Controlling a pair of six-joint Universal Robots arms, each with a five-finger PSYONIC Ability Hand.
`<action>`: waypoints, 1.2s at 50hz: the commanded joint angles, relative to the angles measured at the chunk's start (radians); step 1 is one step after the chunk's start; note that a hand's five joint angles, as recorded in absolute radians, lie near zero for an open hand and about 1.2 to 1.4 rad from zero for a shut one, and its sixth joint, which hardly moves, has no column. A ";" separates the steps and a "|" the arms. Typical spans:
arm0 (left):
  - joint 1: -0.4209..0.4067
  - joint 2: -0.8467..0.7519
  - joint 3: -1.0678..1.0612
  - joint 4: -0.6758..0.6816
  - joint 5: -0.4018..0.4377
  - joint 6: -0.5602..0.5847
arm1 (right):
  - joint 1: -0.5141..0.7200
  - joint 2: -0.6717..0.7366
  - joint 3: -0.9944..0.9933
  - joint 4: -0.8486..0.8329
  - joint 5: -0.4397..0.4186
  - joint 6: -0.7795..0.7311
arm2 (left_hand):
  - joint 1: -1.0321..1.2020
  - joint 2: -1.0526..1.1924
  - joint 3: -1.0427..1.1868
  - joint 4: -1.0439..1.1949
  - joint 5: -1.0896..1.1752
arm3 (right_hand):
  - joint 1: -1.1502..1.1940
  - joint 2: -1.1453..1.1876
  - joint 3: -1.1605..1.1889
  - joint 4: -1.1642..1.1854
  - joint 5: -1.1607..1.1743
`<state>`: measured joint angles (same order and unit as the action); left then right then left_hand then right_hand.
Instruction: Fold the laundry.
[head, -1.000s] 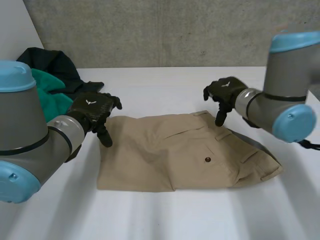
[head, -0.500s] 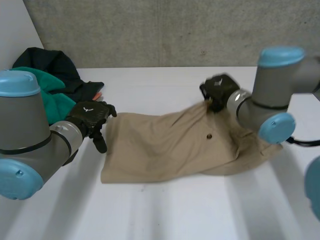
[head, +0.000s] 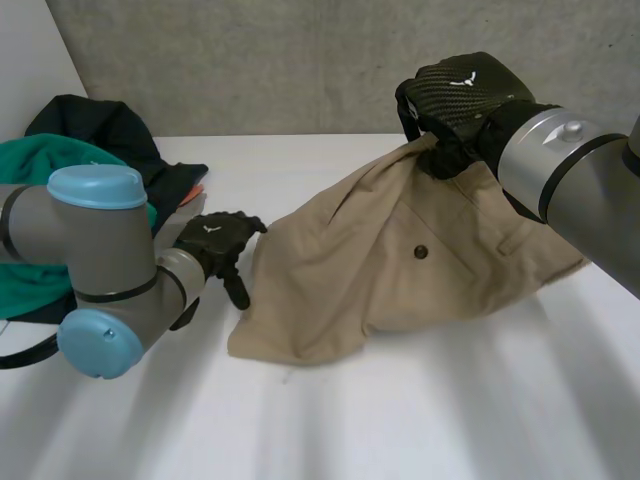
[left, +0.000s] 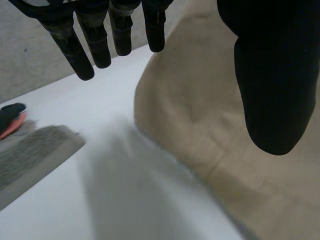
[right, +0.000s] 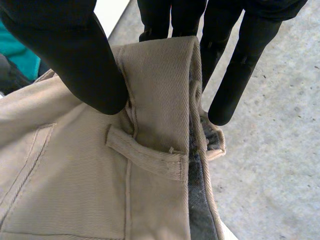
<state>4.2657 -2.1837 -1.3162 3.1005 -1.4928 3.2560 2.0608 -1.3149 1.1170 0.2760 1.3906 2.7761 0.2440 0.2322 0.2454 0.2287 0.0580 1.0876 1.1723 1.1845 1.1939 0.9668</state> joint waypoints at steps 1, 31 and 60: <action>-0.052 -0.073 0.081 -0.046 0.068 -0.107 | 0.019 -0.018 0.015 -0.003 0.001 0.014 | 0.005 0.016 0.003 0.020 0.016 | 0.309 0.224 0.212 0.202 0.255; 0.036 -0.070 0.874 0.414 0.040 -0.036 | -0.088 0.434 -0.417 -1.179 0.068 -0.010 | 1.152 1.164 1.151 1.168 1.164 | 0.309 0.224 0.212 0.202 0.255; -0.021 -0.104 0.189 -0.121 -0.018 0.225 | -0.099 0.513 0.112 -0.464 0.048 -0.023 | 0.320 0.332 0.318 0.335 0.331 | -0.073 -0.158 -0.170 -0.180 -0.127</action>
<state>4.2524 -2.3222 -1.1237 3.2482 -1.4956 3.3806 1.9715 -0.7865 1.1930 -0.3318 1.4328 2.7860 0.8480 0.8631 0.8689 0.8648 0.6960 1.1159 1.1826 1.1901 1.1991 1.0025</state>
